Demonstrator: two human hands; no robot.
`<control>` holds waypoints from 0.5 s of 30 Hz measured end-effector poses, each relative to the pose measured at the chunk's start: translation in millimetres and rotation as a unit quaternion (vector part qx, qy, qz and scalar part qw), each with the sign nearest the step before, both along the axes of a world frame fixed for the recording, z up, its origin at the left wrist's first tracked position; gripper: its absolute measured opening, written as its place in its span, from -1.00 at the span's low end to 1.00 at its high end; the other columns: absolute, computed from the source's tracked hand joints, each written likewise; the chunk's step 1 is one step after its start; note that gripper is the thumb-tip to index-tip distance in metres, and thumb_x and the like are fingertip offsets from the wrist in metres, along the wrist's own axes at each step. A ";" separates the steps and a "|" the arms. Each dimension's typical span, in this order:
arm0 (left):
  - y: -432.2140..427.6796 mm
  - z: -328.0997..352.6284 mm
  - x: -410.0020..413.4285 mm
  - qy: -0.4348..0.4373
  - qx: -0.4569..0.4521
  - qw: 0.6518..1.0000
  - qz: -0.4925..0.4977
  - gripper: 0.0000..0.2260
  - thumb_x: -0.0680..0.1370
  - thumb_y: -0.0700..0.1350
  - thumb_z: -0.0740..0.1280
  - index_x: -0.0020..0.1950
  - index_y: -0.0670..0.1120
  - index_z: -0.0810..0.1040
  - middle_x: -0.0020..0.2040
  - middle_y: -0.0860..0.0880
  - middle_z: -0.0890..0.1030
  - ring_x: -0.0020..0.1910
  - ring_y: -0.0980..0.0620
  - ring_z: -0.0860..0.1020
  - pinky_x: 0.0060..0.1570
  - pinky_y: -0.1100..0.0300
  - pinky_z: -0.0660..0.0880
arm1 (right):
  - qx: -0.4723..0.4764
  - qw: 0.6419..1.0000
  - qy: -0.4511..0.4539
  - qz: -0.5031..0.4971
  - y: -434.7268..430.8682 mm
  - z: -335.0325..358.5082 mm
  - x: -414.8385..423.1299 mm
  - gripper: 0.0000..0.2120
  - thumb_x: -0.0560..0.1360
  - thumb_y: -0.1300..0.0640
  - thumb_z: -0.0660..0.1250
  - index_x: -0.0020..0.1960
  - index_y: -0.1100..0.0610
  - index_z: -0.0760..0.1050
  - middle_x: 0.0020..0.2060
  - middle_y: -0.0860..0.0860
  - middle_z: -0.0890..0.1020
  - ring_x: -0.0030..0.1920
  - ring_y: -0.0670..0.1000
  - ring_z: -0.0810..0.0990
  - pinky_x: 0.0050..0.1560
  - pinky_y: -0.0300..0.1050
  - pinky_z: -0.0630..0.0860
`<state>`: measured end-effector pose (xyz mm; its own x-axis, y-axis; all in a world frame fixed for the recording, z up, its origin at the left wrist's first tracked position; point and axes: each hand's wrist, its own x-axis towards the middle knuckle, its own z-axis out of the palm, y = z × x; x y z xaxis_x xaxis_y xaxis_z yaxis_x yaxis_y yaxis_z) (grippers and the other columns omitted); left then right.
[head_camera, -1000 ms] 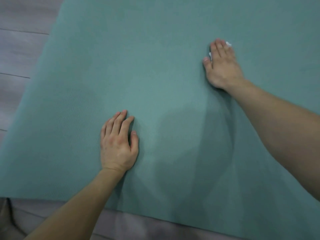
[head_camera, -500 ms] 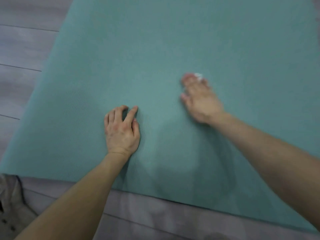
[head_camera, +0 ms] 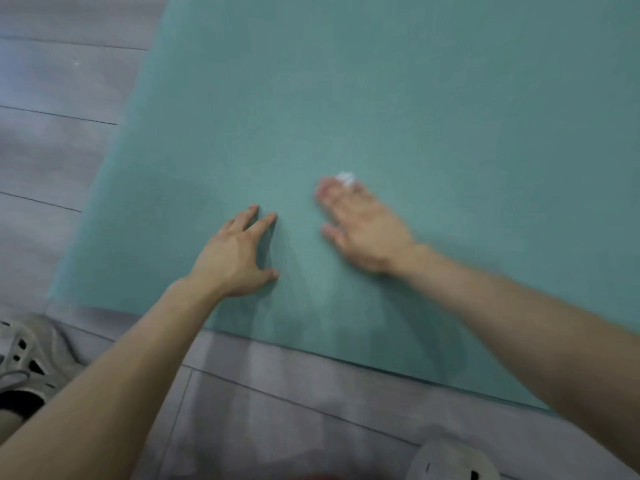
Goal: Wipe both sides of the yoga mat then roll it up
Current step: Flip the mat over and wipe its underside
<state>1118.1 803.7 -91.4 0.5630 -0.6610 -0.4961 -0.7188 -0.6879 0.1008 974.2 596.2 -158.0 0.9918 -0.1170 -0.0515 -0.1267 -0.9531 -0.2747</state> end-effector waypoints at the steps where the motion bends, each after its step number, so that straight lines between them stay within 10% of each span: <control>1: 0.2 1.7 1.7 0.007 0.015 1.000 -0.003 0.11 0.35 0.22 0.63 0.72 0.12 0.03 0.73 -0.07 0.01 0.67 -0.14 0.12 0.63 0.00 0.14 | -0.012 0.996 0.018 -0.089 -42.3 1.6 -5.4 -0.28 0.69 -0.23 -0.11 0.70 0.18 0.08 0.69 0.13 0.12 0.70 0.11 0.01 0.69 0.08 -0.09; 6: 2.2 5.5 -2.7 0.001 0.019 1.000 -0.002 0.29 0.19 0.24 0.71 0.72 0.16 -0.02 0.73 -0.02 -0.05 0.68 -0.10 0.08 0.63 -0.01 0.15 | -0.030 0.943 0.042 -0.329 -118.0 9.1 -31.8 -0.16 0.64 -0.31 -0.19 0.69 0.27 0.03 0.69 0.20 0.05 0.70 0.15 -0.06 0.69 0.11 -0.16; 15: -0.3 11.1 -5.0 -0.014 0.029 0.999 -0.013 0.28 0.20 0.28 0.69 0.72 0.17 -0.03 0.73 0.00 -0.04 0.67 -0.11 0.10 0.62 -0.02 0.20 | 0.017 0.995 -0.017 0.097 93.0 1.4 -26.3 -0.30 0.71 -0.20 0.07 0.68 0.22 0.14 0.67 0.15 0.18 0.69 0.13 0.07 0.68 0.09 -0.03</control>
<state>1113.1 803.5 -80.3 0.5607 -0.6455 -0.5186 -0.7382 -0.6734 0.0400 947.9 689.2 -156.6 0.9968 0.0778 -0.0172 0.0688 -0.9488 -0.3084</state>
